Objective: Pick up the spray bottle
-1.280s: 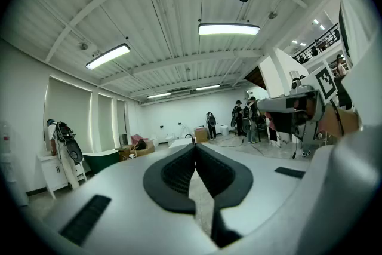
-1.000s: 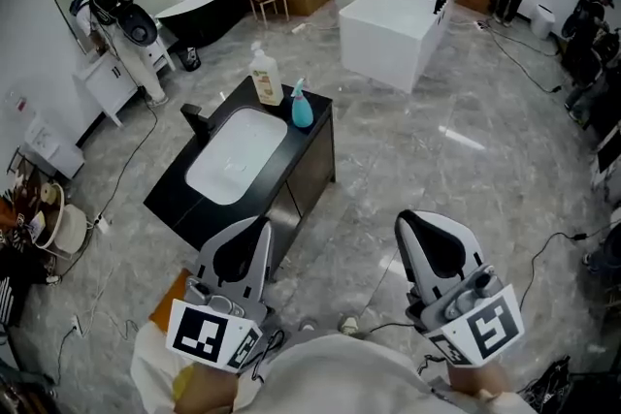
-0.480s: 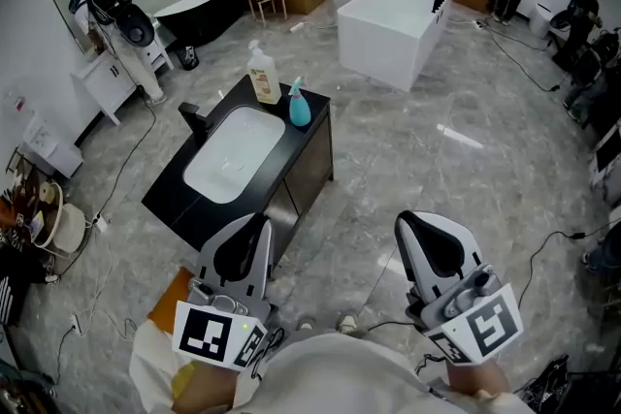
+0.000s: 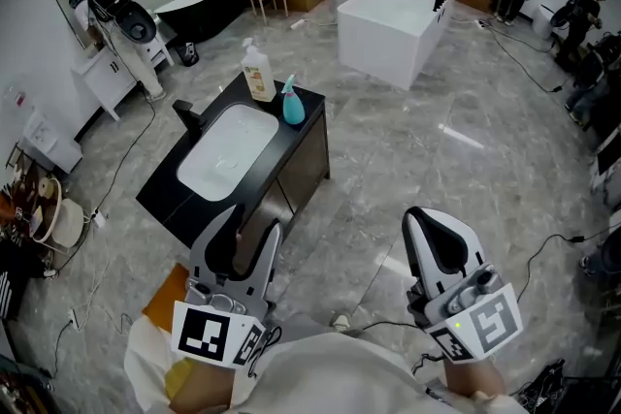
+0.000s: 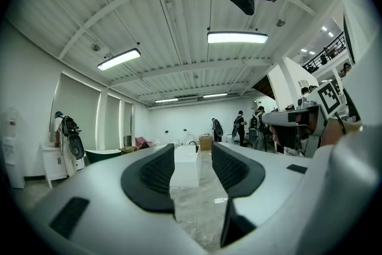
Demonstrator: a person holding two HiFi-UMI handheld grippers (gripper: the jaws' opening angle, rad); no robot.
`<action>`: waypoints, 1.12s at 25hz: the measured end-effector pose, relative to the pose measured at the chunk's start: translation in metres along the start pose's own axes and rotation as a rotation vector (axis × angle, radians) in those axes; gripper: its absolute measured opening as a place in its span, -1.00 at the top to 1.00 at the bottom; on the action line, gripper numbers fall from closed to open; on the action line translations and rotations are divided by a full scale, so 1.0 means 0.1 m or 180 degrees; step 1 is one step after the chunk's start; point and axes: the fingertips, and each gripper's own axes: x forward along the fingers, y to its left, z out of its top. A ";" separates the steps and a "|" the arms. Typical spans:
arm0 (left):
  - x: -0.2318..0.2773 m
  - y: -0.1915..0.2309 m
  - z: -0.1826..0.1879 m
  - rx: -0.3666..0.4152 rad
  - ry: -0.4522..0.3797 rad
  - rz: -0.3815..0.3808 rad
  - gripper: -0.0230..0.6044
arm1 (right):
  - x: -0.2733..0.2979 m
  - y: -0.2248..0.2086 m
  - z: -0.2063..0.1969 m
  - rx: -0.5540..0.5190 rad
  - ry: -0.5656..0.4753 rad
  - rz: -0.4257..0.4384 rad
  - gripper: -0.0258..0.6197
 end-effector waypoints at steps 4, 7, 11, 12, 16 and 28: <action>0.03 -0.01 0.00 -0.0032 -0.0036 0.0048 0.31 | -0.03 -0.07 -0.07 0.0032 0.0063 0.0007 0.83; 0.09 0.00 0.03 -0.0021 -0.0070 0.0062 0.31 | -0.01 -0.12 -0.09 -0.0001 0.0091 0.0027 0.83; 0.22 0.07 0.01 -0.0013 -0.0108 0.0075 0.31 | 0.09 -0.18 -0.13 -0.0061 0.0105 0.0036 0.83; 0.25 0.09 -0.02 -0.0018 -0.0105 0.0078 0.31 | 0.13 -0.19 -0.16 -0.0091 0.0119 0.0044 0.83; 0.43 0.21 -0.15 -0.0022 -0.0051 0.0064 0.31 | 0.32 -0.25 -0.27 -0.0197 0.0171 0.0072 0.83; 1.20 0.85 -0.45 -0.0031 0.0006 0.0096 0.31 | 1.31 -0.58 -0.65 -0.0247 0.0391 0.0113 0.83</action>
